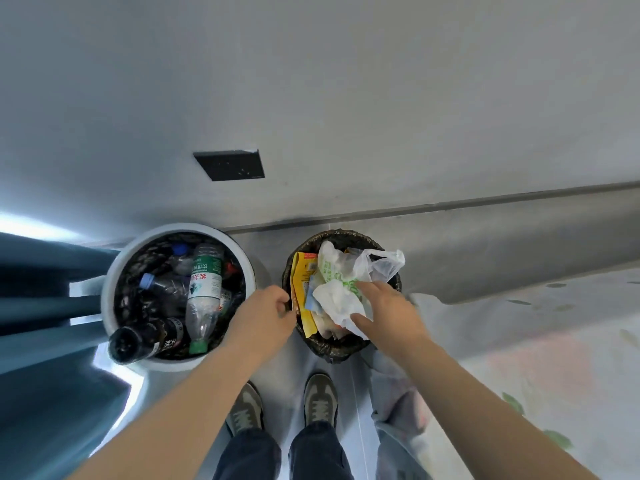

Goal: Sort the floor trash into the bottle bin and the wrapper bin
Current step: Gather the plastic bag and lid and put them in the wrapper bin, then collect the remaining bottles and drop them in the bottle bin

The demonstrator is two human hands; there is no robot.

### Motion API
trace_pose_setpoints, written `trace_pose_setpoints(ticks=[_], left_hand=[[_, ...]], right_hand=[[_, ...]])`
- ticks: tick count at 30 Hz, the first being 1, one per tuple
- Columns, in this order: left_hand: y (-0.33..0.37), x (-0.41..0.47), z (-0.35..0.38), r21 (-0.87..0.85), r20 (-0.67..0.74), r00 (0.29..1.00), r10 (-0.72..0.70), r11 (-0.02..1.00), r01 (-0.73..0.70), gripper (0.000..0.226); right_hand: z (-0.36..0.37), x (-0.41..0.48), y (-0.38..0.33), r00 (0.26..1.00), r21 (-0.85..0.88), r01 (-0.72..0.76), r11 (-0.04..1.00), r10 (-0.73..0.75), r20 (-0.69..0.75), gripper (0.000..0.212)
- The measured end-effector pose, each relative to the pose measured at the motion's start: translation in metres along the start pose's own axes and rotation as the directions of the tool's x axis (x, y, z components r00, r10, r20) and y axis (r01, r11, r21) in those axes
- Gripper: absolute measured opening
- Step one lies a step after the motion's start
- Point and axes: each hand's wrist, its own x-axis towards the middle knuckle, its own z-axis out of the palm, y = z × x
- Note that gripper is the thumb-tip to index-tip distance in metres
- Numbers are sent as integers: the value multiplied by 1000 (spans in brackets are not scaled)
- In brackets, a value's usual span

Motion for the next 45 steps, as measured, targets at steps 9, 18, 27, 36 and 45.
trace_pose_setpoints(ticks=[9, 18, 27, 36, 45], left_hand=[[64, -128, -114, 344, 15, 984, 180, 923, -174, 33], [107, -271, -222, 340, -152, 950, 274, 917, -210, 37], [115, -400, -330, 280, -391, 822, 415, 904, -323, 40], [106, -502, -424, 303, -654, 638, 407, 913, -272, 39], [106, -563, -473, 200, -847, 468, 252, 967, -159, 37]], right_hand=[[-142, -111, -74, 986, -208, 151, 966, -162, -36, 51], [-275, -234, -158, 956, -274, 230, 934, -270, -118, 43], [-373, -341, -264, 840, -421, 312, 852, -455, -297, 41], [-436, -408, -376, 653, -498, 469, 729, -666, -360, 41], [-478, -419, -462, 425, -579, 650, 492, -867, -260, 40]])
